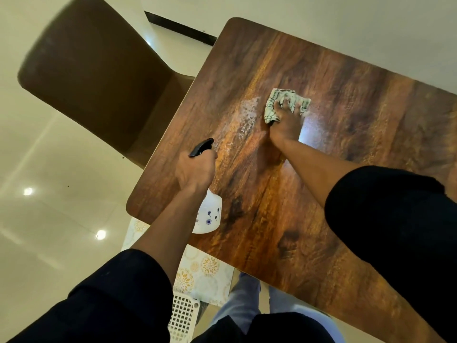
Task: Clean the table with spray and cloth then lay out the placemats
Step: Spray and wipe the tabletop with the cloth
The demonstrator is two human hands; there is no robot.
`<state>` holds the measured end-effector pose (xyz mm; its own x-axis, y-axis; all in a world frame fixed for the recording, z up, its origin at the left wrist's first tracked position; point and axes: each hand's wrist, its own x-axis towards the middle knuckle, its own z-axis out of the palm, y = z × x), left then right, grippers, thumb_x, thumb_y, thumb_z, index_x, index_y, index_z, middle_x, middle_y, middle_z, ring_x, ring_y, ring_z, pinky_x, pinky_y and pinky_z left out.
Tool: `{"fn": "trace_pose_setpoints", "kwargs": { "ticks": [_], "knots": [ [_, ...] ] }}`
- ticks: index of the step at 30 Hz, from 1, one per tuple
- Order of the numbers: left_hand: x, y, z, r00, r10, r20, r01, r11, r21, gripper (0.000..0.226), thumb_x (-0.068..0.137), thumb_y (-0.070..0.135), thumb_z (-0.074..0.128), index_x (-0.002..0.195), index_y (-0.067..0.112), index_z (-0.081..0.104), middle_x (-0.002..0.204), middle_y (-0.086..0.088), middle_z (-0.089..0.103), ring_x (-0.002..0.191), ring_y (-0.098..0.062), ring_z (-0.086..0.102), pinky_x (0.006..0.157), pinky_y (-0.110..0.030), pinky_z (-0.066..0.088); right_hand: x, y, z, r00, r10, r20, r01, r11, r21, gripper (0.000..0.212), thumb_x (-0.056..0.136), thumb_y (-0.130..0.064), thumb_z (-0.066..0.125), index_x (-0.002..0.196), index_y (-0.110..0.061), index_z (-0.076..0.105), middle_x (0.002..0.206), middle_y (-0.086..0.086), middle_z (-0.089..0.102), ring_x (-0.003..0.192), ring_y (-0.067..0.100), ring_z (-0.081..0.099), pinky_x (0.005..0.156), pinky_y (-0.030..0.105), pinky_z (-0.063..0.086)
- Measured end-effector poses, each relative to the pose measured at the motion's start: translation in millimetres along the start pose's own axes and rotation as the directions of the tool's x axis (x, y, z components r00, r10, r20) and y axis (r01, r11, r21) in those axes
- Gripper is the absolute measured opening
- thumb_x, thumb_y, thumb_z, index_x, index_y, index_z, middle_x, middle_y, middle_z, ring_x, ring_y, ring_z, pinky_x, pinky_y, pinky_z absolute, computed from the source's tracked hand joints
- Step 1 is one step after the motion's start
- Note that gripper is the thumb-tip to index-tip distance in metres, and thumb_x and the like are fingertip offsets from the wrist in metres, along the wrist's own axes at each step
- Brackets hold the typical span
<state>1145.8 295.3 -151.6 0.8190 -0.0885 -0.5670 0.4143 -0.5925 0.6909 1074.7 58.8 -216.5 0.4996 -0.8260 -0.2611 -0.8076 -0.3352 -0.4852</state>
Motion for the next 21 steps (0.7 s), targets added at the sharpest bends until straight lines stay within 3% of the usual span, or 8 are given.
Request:
{"fn": "trace_pose_setpoints", "kwargs": {
  "ticks": [3, 6, 10, 13, 15, 19, 21],
  "knots": [
    [2.3, 1.7, 0.7, 0.999, -0.016, -0.045, 0.015, 1.0, -0.015, 0.062, 0.065, 0.052, 0.071, 0.116, 0.023, 0.048, 0.109, -0.01, 0.076, 0.099, -0.034, 0.076, 0.085, -0.051, 0.067, -3.4, -31.9, 14.2, 0.995, -0.078, 0.066, 0.079, 0.997, -0.015, 0.076, 0.094, 0.001, 0.052, 0.158, -0.034, 0.032, 0.17, -0.009, 0.015, 0.158, 0.025, -0.004, 0.128, 0.047, 0.005],
    [12.6, -4.1, -1.0, 0.999, -0.033, -0.013, 0.033, 0.999, 0.003, 0.077, 0.057, 0.06, 0.071, 0.119, 0.015, 0.062, 0.107, -0.011, 0.079, 0.101, -0.035, 0.077, 0.074, -0.045, 0.063, -16.7, -57.9, 32.8, 0.96, -0.234, 0.156, 0.244, 0.969, -0.048, 0.074, 0.095, -0.007, 0.057, 0.158, -0.037, 0.031, 0.17, -0.008, 0.014, 0.158, 0.026, -0.002, 0.127, 0.052, 0.011],
    [27.3, -13.4, -2.8, 0.999, -0.048, 0.018, 0.047, 0.999, 0.011, 0.087, 0.048, 0.067, 0.063, 0.117, 0.015, 0.077, 0.101, -0.01, 0.081, 0.092, -0.032, 0.078, 0.07, -0.043, 0.058, -50.1, -74.4, 53.3, 0.828, -0.498, 0.258, 0.539, 0.834, -0.12, 0.07, 0.096, -0.011, 0.054, 0.16, -0.029, 0.03, 0.17, -0.002, 0.015, 0.157, 0.032, 0.001, 0.126, 0.054, 0.008],
    [31.7, -9.0, -2.7, 0.998, -0.055, 0.025, 0.055, 0.998, 0.011, 0.076, 0.055, 0.061, 0.065, 0.113, 0.013, 0.078, 0.089, -0.006, 0.082, 0.074, -0.023, 0.074, 0.067, -0.039, 0.056, -46.9, -62.7, 55.3, 0.724, -0.624, 0.294, 0.664, 0.745, -0.054, 0.077, 0.09, 0.0, 0.052, 0.159, -0.025, 0.031, 0.169, -0.002, 0.017, 0.158, 0.029, 0.001, 0.127, 0.047, 0.003],
    [37.8, -5.5, -0.5, 0.997, -0.064, 0.044, 0.063, 0.998, 0.015, 0.075, 0.06, 0.058, 0.068, 0.118, 0.011, 0.077, 0.089, -0.006, 0.082, 0.071, -0.02, 0.071, 0.065, -0.037, 0.055, -25.7, -53.7, 47.8, 0.692, -0.65, 0.313, 0.702, 0.708, -0.082, 0.083, 0.088, 0.008, 0.048, 0.16, -0.028, 0.028, 0.169, -0.005, 0.017, 0.158, 0.026, 0.002, 0.125, 0.046, 0.002],
    [48.4, 2.6, 6.5, 0.993, -0.053, 0.108, 0.051, 0.998, 0.023, 0.065, 0.076, 0.04, 0.071, 0.132, 0.006, 0.071, 0.075, -0.001, 0.078, 0.051, -0.011, 0.062, 0.053, -0.03, 0.048, 21.0, -36.7, 18.6, 0.824, -0.528, 0.205, 0.558, 0.819, -0.133, 0.079, 0.094, 0.006, 0.046, 0.159, -0.035, 0.028, 0.168, -0.009, 0.018, 0.158, 0.025, 0.006, 0.124, 0.047, 0.012],
    [50.9, 7.1, 12.3, 0.991, -0.056, 0.122, 0.052, 0.998, 0.037, 0.069, 0.075, 0.04, 0.071, 0.133, 0.003, 0.071, 0.076, -0.002, 0.077, 0.053, -0.013, 0.062, 0.054, -0.03, 0.049, 44.9, -20.1, 3.3, 0.884, -0.446, 0.139, 0.464, 0.875, -0.142, 0.077, 0.093, 0.004, 0.045, 0.159, -0.032, 0.029, 0.168, -0.004, 0.021, 0.157, 0.03, 0.009, 0.125, 0.05, 0.013]
  ]
}}
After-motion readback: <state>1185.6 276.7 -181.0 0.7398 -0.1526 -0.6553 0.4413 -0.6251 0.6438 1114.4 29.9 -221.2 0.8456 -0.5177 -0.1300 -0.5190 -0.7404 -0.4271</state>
